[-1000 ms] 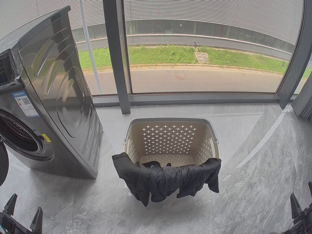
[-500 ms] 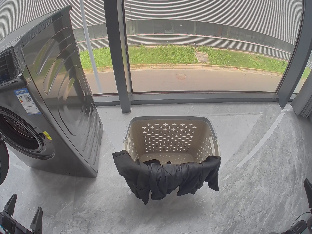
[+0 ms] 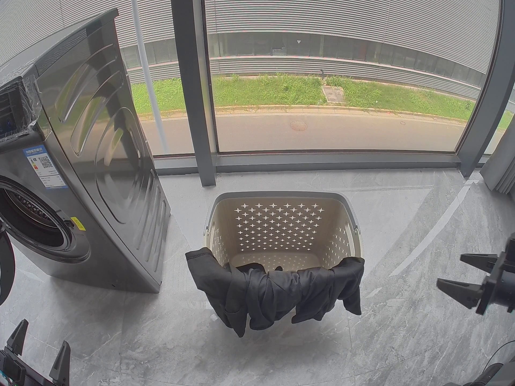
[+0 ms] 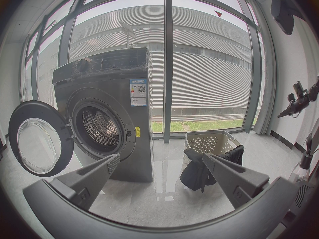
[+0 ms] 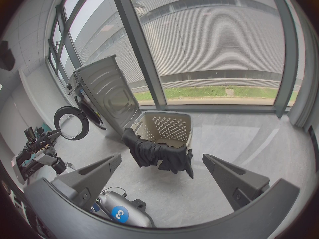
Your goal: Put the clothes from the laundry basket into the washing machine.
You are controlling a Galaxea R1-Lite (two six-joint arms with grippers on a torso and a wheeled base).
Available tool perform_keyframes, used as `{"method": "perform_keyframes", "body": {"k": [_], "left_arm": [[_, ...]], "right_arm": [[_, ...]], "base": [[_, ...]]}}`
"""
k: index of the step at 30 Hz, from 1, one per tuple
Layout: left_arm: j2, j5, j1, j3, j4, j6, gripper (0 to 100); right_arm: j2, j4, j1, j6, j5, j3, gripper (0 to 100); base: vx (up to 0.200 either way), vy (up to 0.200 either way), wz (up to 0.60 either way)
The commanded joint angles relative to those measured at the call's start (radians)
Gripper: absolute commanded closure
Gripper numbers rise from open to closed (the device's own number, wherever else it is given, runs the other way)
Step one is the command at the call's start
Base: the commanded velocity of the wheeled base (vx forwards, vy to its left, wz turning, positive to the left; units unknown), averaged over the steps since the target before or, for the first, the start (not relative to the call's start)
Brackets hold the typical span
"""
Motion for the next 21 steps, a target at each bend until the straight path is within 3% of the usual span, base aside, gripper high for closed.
{"method": "perform_keyframes", "body": {"k": [1, 4, 6, 8, 13, 14, 21], "left_arm": [[-0.018, -0.002, 0.000, 0.018, 0.001, 0.006, 0], [-0.018, -0.002, 0.000, 0.018, 0.000, 0.006, 0], [-0.018, -0.002, 0.000, 0.018, 0.000, 0.006, 0], [-0.018, -0.002, 0.000, 0.018, 0.001, 0.006, 0], [-0.018, -0.002, 0.000, 0.018, 0.001, 0.006, 0], [-0.018, -0.002, 0.000, 0.018, 0.001, 0.006, 0], [-0.018, -0.002, 0.000, 0.018, 0.001, 0.006, 0]], "right_arm": [[0.388, -0.175, 0.106, -0.001, 0.018, -0.010, 0], [0.488, -0.262, 0.143, -0.003, -0.022, -0.017, 0], [0.580, -0.322, 0.183, -0.007, -0.099, -0.038, 0], [0.632, -0.333, 0.203, -0.009, -0.128, -0.066, 0], [0.712, -0.330, 0.220, -0.035, -0.154, -0.116, 0], [0.749, -0.331, 0.222, -0.044, -0.180, -0.132, 0], [0.847, -0.339, 0.238, -0.040, -0.237, -0.204, 0]], "base": [[0.000, 0.000, 0.00], [0.000, 0.000, 0.00], [0.000, 0.000, 0.00], [0.000, 0.000, 0.00], [0.000, 0.000, 0.00], [0.000, 0.000, 0.00], [0.000, 0.000, 0.00]]}}
